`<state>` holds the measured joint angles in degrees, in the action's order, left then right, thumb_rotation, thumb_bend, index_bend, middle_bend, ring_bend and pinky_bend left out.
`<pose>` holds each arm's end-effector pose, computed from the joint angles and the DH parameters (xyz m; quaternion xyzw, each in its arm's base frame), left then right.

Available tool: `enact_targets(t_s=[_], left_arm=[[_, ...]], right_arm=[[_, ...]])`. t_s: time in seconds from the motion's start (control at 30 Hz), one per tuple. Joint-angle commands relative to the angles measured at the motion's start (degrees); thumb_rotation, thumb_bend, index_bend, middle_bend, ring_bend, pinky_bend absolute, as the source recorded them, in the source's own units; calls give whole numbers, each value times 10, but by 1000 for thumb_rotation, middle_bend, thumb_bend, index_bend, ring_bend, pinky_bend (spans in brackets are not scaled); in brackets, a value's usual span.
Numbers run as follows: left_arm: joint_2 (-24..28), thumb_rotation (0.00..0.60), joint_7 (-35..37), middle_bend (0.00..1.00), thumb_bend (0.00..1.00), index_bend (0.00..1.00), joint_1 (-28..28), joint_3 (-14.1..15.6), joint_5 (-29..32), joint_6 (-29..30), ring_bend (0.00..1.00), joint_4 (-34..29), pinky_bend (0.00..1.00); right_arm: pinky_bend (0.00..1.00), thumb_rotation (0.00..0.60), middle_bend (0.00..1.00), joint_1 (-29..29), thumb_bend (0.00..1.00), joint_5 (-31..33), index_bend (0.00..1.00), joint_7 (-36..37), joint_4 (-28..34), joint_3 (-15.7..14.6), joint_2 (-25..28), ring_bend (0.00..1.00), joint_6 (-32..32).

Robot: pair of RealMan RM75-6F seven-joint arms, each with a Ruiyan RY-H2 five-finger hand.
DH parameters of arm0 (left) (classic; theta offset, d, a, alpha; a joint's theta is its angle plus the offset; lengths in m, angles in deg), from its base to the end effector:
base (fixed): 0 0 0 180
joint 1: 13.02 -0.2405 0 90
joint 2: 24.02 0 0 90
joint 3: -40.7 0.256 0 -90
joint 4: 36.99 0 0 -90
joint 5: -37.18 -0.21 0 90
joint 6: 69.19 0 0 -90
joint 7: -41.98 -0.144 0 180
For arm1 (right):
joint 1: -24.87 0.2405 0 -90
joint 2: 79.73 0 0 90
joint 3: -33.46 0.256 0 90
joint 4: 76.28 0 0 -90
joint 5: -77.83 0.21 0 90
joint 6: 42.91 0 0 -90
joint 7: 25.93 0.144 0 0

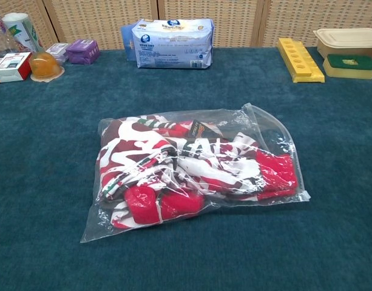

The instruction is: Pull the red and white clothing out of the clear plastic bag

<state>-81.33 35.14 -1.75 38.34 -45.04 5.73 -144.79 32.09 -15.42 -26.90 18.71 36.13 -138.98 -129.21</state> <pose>-0.2595 0.2022 0.1494 -0.6410 -0.4259 -0.3645 0.5243 -0.2827 -0.1905 0.1763 0.6455 -0.3235 0.4117 0.5560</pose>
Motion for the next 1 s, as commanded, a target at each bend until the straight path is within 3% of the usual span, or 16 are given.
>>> enact_targets(t_s=[0.03, 0.37, 0.6, 0.83, 1.0], left_arm=[[-6, 600, 0, 124, 118, 69, 24, -3, -13, -28, 58, -10, 95], [-65, 600, -28, 121, 116, 55, 127, -38, 14, -152, 53, -29, 95], [-114, 600, -134, 65, 99, 0, 208, -52, 102, -243, 5, -50, 95], [-177, 600, -257, 31, 81, 0, 255, -50, 185, -234, 0, -56, 95], [-238, 600, -324, 27, 80, 0, 278, -47, 219, -199, 0, -21, 95]], right_arm=[[297, 600, 234, 0, 189, -3, 280, 2, -1, -1, 0, 296, -1], [296, 600, 234, -15, 188, -22, 280, 17, -11, -13, -3, 296, -27], [297, 600, 234, -22, 188, -32, 280, 28, -22, -19, -3, 296, -35], [297, 600, 234, -22, 189, -37, 280, 43, -37, -22, -8, 296, -38], [296, 600, 234, -24, 189, -35, 279, 54, -49, -23, -10, 296, -39]])
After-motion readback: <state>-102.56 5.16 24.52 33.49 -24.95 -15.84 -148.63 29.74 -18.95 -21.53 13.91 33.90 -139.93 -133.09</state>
